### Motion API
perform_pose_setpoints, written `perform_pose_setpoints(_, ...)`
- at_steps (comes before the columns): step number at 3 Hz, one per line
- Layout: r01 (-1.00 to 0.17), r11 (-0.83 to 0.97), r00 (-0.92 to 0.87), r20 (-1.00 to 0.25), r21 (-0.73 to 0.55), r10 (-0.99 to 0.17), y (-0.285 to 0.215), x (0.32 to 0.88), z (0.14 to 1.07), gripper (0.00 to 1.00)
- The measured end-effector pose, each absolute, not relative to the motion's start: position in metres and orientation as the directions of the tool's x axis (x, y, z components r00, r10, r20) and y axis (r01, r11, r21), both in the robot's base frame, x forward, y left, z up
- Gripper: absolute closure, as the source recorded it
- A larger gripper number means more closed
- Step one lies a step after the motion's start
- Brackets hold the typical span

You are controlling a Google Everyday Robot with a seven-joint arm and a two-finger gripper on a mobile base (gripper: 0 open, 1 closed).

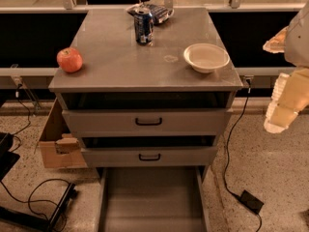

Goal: Place pepsi can into bottom drawer

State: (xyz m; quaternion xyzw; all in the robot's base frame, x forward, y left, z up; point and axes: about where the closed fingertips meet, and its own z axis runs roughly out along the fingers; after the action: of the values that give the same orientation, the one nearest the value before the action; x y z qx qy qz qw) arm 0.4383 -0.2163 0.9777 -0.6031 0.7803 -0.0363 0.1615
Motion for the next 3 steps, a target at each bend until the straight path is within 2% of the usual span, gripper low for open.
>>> perform_pose_setpoints(1,-0.929,0.27,-0.22,-0.209,-0.252,-0.953,-0.216,0.438,0.978,0.0)
perform_pose_setpoints(2,-0.926,0.264,-0.198,-0.249,-0.27,-0.948,-0.211,0.462,0.97,0.0)
perform_pose_setpoints(3,-0.9,0.328,-0.223,-0.342,-0.288,-0.913,-0.214,0.494,0.955,0.0)
